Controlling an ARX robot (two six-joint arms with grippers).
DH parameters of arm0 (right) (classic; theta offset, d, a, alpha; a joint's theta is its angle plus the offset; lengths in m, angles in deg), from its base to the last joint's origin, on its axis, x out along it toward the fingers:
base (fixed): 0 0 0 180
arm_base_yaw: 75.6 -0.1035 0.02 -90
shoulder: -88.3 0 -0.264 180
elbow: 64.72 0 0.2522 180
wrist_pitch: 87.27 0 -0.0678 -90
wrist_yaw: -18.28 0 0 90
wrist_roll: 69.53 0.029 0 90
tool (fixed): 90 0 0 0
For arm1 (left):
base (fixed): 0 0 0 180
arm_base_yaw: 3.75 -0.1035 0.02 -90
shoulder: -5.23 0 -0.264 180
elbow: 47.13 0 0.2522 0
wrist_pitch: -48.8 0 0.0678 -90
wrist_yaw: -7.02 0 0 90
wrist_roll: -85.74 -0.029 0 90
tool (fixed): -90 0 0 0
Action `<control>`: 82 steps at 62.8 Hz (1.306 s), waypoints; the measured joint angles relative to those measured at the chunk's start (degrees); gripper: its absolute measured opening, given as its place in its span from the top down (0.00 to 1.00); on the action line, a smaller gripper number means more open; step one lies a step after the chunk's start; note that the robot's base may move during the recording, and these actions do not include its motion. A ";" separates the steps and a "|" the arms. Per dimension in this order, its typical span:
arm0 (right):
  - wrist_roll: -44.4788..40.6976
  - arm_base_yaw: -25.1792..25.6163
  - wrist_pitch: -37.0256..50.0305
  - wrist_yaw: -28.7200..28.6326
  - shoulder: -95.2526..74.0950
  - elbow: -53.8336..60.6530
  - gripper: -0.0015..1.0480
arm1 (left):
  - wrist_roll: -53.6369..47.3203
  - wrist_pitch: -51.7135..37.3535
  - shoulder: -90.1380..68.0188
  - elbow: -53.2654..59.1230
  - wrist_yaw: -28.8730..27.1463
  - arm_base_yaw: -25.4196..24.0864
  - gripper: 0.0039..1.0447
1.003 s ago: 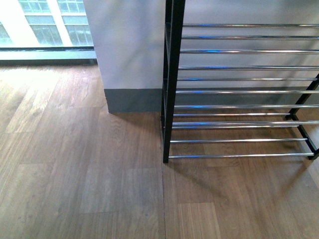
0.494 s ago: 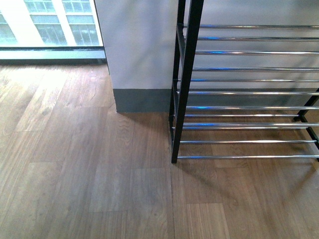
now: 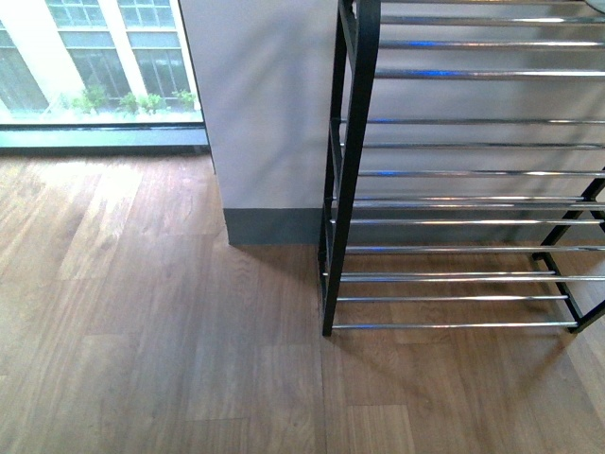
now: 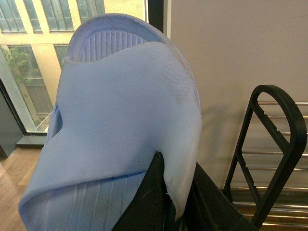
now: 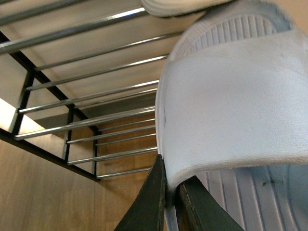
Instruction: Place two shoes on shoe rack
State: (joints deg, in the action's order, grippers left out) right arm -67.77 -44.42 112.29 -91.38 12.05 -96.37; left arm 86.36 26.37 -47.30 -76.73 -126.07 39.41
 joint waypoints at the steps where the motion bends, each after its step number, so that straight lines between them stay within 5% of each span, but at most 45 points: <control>1: -0.02 0.00 0.00 -0.02 0.02 0.00 0.98 | 0.00 -0.02 0.00 0.00 -0.04 0.00 0.96; 82: 0.00 0.02 -0.02 0.20 -0.11 0.00 0.98 | -0.02 -0.02 0.00 0.00 0.04 0.07 0.96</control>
State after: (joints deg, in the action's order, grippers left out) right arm -67.77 -44.40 112.27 -91.19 11.94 -96.37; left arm 86.34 26.35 -47.30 -76.73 -126.02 39.47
